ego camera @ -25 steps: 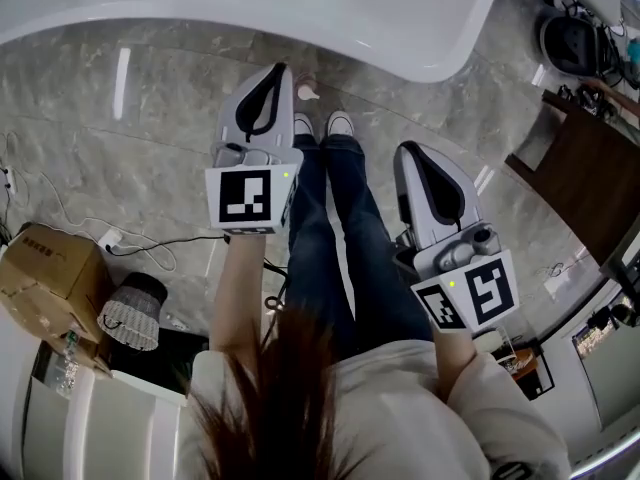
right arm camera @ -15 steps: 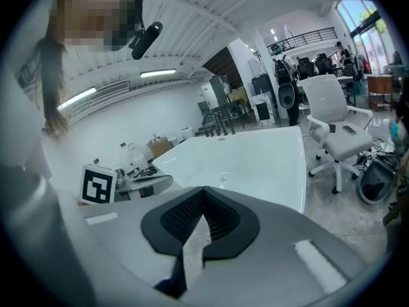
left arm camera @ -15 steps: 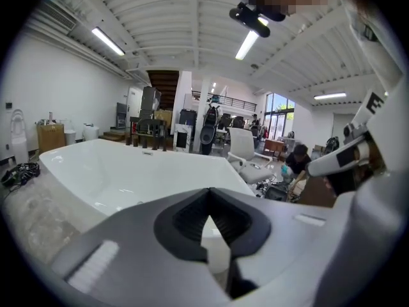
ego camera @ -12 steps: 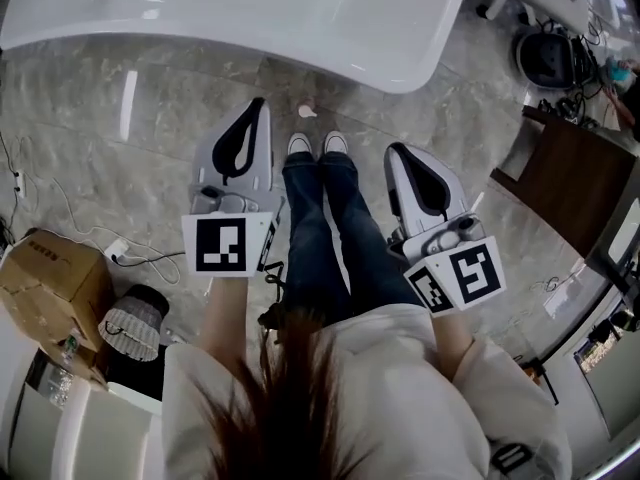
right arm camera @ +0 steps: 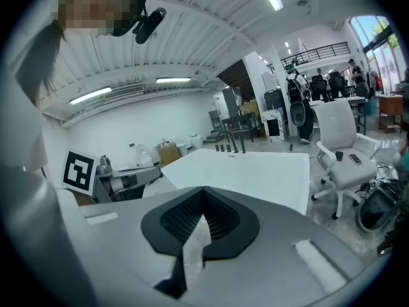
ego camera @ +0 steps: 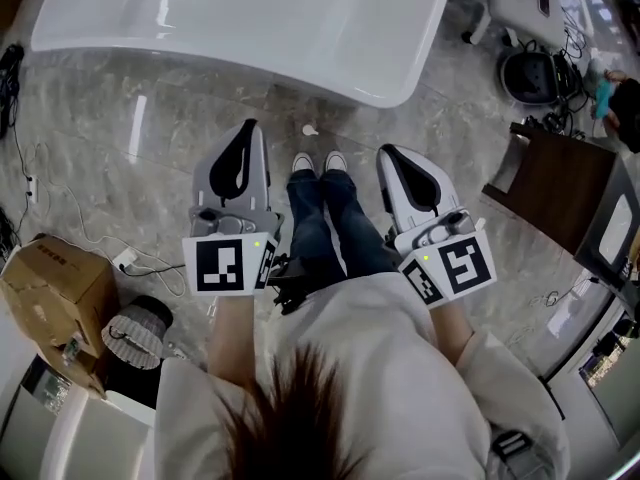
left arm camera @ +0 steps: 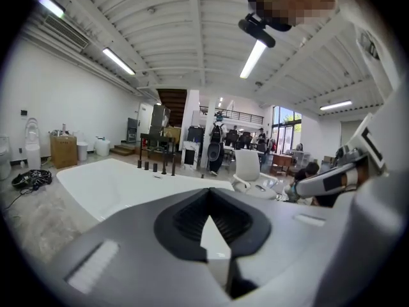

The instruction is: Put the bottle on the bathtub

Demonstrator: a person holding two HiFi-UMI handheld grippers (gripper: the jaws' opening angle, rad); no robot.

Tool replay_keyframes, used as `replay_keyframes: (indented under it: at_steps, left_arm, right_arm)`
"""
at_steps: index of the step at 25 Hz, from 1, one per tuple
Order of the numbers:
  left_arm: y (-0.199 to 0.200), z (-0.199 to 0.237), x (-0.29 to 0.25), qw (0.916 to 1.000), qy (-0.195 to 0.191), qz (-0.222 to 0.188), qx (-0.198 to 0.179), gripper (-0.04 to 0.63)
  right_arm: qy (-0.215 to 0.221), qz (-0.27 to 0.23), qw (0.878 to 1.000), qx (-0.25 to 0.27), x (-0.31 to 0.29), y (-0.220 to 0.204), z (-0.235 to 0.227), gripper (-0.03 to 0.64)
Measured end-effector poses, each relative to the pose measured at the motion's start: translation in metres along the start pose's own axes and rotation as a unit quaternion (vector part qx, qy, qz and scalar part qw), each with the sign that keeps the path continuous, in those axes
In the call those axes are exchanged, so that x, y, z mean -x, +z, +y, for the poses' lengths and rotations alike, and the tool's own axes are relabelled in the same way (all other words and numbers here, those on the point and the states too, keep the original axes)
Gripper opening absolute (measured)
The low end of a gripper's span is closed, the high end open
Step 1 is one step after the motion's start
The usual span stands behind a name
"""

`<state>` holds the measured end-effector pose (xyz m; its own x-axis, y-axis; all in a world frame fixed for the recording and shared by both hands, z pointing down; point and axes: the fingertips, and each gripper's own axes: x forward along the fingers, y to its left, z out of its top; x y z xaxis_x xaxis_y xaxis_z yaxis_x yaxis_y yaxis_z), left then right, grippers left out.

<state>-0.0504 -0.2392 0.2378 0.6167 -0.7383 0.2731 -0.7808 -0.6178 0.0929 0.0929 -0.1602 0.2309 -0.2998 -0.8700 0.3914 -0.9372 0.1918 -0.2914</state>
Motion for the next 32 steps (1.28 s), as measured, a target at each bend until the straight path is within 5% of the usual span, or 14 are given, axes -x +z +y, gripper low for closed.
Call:
replay_keyframes:
  at_steps: [13, 32]
  left_arm:
    - [0.065, 0.002, 0.056, 0.9977, 0.036, -0.053, -0.021, 0.048]
    - [0.124, -0.01, 0.095, 0.9936, 0.039, -0.101, -0.031, 0.048]
  right_arm:
    - [-0.003, -0.032, 0.999, 0.026, 0.037, 0.041, 0.025, -0.003]
    - [-0.039, -0.088, 0.995, 0.036, 0.075, 0.084, 0.022, -0.003]
